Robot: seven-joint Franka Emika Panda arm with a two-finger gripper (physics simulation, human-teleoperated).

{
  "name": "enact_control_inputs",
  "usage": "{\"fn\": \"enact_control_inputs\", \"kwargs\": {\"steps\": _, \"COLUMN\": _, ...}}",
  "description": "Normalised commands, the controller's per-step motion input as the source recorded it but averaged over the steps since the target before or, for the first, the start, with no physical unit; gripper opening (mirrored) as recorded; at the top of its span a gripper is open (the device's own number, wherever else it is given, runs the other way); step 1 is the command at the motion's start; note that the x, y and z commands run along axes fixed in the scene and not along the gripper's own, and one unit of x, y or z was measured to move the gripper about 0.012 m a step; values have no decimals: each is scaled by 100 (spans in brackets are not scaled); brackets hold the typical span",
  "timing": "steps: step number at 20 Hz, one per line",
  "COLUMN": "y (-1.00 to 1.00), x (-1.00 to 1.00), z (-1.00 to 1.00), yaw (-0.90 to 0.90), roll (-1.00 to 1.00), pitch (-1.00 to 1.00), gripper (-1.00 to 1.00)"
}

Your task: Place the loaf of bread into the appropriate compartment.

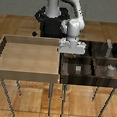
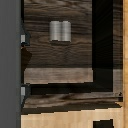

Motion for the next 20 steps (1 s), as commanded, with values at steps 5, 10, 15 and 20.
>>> {"fn": "enact_control_inputs", "kwargs": {"steps": 5, "y": 0, "x": 60, "z": 0, "yaw": 0, "roll": 0, "pitch": 0, "gripper": 100}}
{"fn": "enact_control_inputs", "kwargs": {"steps": 10, "y": 0, "x": 0, "z": 0, "yaw": 0, "roll": 0, "pitch": 0, "gripper": 100}}
{"fn": "enact_control_inputs", "kwargs": {"steps": 15, "y": 0, "x": 0, "z": 0, "yaw": 0, "roll": 0, "pitch": 0, "gripper": 100}}
{"fn": "enact_control_inputs", "kwargs": {"steps": 20, "y": 0, "x": 0, "z": 0, "yaw": 0, "roll": 0, "pitch": 0, "gripper": 100}}
